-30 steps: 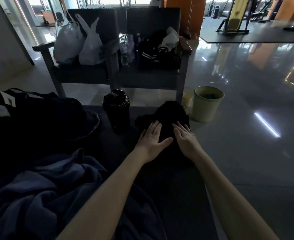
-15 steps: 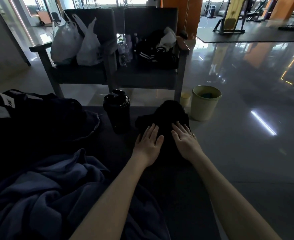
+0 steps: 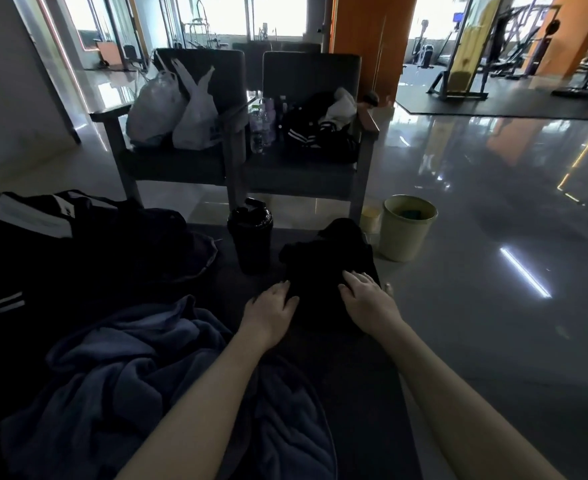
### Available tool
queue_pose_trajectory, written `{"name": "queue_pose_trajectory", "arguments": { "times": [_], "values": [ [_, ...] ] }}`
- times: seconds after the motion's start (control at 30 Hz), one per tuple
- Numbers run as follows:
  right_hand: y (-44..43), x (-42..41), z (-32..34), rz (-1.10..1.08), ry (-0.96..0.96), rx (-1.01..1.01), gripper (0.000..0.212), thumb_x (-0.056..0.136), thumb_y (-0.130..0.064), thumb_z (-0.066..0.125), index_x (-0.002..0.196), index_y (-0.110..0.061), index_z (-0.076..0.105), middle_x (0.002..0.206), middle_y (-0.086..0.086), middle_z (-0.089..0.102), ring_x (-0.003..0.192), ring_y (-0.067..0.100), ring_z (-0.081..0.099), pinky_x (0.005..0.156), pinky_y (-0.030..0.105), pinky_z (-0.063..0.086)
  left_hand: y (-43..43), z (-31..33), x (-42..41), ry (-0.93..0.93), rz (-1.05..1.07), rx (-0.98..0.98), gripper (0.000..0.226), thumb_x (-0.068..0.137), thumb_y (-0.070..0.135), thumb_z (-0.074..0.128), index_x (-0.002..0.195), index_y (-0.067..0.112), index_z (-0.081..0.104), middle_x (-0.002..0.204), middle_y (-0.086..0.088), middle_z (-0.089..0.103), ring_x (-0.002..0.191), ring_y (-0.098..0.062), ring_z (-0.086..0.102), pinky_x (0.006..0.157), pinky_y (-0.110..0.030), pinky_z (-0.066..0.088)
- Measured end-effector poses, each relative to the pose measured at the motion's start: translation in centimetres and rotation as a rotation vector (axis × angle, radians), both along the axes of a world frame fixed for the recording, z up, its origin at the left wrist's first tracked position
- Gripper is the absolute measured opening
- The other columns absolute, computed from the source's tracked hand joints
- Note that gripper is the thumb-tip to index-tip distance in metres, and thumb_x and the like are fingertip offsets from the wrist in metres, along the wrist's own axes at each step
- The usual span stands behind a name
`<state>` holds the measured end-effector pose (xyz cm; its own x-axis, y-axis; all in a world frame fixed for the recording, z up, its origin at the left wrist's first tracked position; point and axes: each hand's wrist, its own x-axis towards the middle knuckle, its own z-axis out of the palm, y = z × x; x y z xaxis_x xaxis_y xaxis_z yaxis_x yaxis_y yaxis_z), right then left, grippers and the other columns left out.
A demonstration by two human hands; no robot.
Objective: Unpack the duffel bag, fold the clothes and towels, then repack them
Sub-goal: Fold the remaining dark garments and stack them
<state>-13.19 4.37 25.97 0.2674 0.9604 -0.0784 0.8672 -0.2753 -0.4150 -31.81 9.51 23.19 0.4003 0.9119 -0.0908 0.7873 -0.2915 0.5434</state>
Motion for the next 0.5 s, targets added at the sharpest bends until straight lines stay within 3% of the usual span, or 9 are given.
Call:
{"name": "queue_pose_trajectory", "arguments": {
  "times": [0.13,0.27,0.4,0.5],
  "values": [
    [-2.7,-2.5,1.8,0.070,0.035,0.084,0.048,0.100,-0.037,0.033,0.146,-0.022,0.032,0.154,-0.002,0.028,0.144,0.012,0.018,0.119,0.041,0.003,-2.6,1.8,-3.6,-0.003,0.081,0.055,0.051,0.101,0.037,0.036,0.145,0.013,0.036,0.149,-0.005,0.039,0.136,-0.020,0.036,0.112,-0.034,0.029],
    [-5.2,-6.2,3.5,0.150,0.151,0.132,0.048,0.098,-0.037,0.043,0.143,-0.021,0.039,0.150,-0.002,0.037,0.138,0.015,0.032,0.115,0.039,0.024,-5.6,3.1,-7.1,0.030,0.123,0.106,0.045,0.101,0.035,0.038,0.138,0.011,0.046,0.140,-0.006,0.049,0.128,-0.022,0.045,0.106,-0.035,0.036],
    [-7.8,-11.1,3.7,0.255,0.257,-0.015,0.061,0.091,-0.049,0.052,0.145,-0.024,0.036,0.149,-0.001,0.036,0.133,0.018,0.039,0.107,0.035,0.038,-8.0,3.9,-11.0,0.089,0.170,0.151,0.039,0.100,0.032,0.040,0.133,0.014,0.051,0.132,-0.005,0.053,0.120,-0.025,0.050,0.100,-0.038,0.040],
    [-9.1,-15.0,3.1,0.362,0.295,-0.135,0.076,0.085,-0.059,0.055,0.148,-0.028,0.026,0.154,0.002,0.026,0.136,0.021,0.033,0.108,0.036,0.036,-9.0,3.7,-14.5,0.137,0.229,0.181,0.039,0.099,0.032,0.042,0.133,0.015,0.050,0.135,-0.005,0.051,0.124,-0.024,0.046,0.101,-0.036,0.039]
  ]
}}
